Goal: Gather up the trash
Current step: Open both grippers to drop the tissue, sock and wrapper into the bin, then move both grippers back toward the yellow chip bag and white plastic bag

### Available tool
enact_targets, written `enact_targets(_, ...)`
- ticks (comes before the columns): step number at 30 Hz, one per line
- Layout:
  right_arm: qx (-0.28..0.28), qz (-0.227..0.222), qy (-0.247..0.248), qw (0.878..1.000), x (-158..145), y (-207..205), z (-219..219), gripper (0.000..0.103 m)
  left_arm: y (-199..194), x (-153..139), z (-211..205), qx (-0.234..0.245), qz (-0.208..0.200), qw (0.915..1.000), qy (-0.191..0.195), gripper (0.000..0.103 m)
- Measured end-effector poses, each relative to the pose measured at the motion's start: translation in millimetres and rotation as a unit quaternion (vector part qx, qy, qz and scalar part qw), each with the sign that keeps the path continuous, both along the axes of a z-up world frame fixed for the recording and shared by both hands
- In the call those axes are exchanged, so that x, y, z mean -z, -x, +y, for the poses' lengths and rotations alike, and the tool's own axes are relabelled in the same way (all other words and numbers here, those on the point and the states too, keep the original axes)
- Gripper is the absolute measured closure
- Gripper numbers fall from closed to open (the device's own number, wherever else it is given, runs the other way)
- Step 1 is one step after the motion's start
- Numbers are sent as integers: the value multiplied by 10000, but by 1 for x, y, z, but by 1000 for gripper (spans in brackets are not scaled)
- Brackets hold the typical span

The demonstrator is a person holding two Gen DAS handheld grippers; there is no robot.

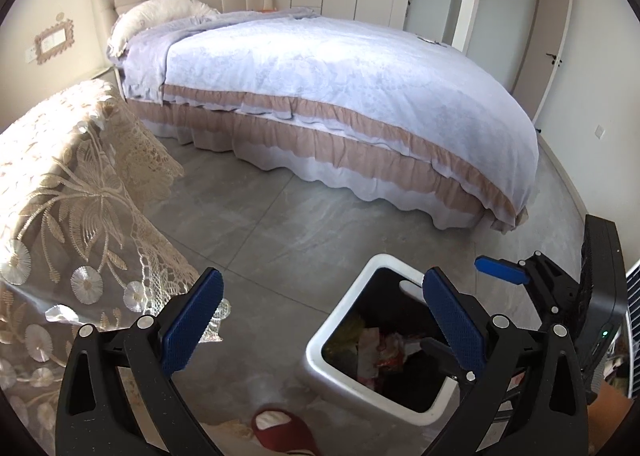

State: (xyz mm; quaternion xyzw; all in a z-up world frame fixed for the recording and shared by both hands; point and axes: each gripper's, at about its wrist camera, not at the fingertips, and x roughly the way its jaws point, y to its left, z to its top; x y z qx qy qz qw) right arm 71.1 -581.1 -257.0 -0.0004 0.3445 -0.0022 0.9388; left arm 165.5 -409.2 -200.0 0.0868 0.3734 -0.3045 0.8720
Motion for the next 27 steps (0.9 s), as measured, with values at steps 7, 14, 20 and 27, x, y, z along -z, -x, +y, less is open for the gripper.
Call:
enact_targets(7, -201, -734, -50, 9971, -67, -4, 12, 4, 3, -34, 28, -345, -590, 9976, -100, 5)
enact_targets(14, -621, -1531, -106, 9862, -125, -20, 50, 4, -2, -74, 98, -975, -934, 9908, -9, 5)
enact_targets(20, -778, -2215, -307, 9716, -161, -35, 98, 4, -5, -98, 172, -1580, -1193, 9802, -61, 5)
enact_targets(27, -1983, -2373, -608, 9490, -198, -71, 179, 4, -6, -123, 254, -2303, -1588, 9596, -308, 5)
